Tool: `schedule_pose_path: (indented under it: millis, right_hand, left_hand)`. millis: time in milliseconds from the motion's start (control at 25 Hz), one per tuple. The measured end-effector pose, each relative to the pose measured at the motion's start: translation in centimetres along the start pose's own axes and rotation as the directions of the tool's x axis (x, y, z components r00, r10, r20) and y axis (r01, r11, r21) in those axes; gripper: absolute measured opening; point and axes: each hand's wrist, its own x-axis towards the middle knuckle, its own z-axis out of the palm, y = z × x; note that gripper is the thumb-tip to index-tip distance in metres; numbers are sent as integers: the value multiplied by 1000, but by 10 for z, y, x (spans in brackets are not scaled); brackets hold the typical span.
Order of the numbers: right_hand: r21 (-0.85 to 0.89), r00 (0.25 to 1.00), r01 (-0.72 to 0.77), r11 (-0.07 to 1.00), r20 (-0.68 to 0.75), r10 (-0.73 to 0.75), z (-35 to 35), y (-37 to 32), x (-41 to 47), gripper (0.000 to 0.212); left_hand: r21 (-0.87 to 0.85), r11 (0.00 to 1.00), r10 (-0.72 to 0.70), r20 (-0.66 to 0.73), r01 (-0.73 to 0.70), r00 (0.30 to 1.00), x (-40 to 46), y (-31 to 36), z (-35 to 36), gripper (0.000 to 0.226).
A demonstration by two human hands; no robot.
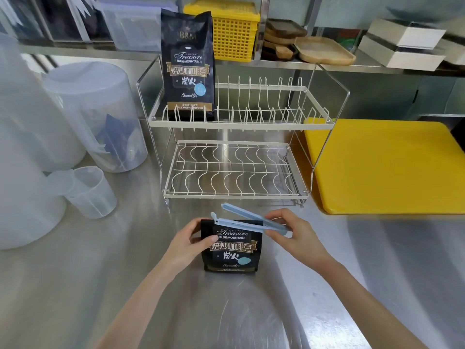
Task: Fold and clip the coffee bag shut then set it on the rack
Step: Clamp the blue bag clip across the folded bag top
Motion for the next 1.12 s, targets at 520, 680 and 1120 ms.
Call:
schedule_pose_path:
  millis: [520,680,1120]
  right_hand:
    - [81,998,-44,996,46,40,23,-13,15,28]
    - [102,997,-70,992,21,68,29,-14,17,28]
    - [134,996,-88,987,26,85,31,-23,13,22]
  left_hand:
    - [-186,980,-75,-9,72,997,-5,3,2,68]
    - [-159,984,-86,-11,83,996,0,3,1,69]
    - [-261,964,-62,-25,53,998,4,-11,-11,29]
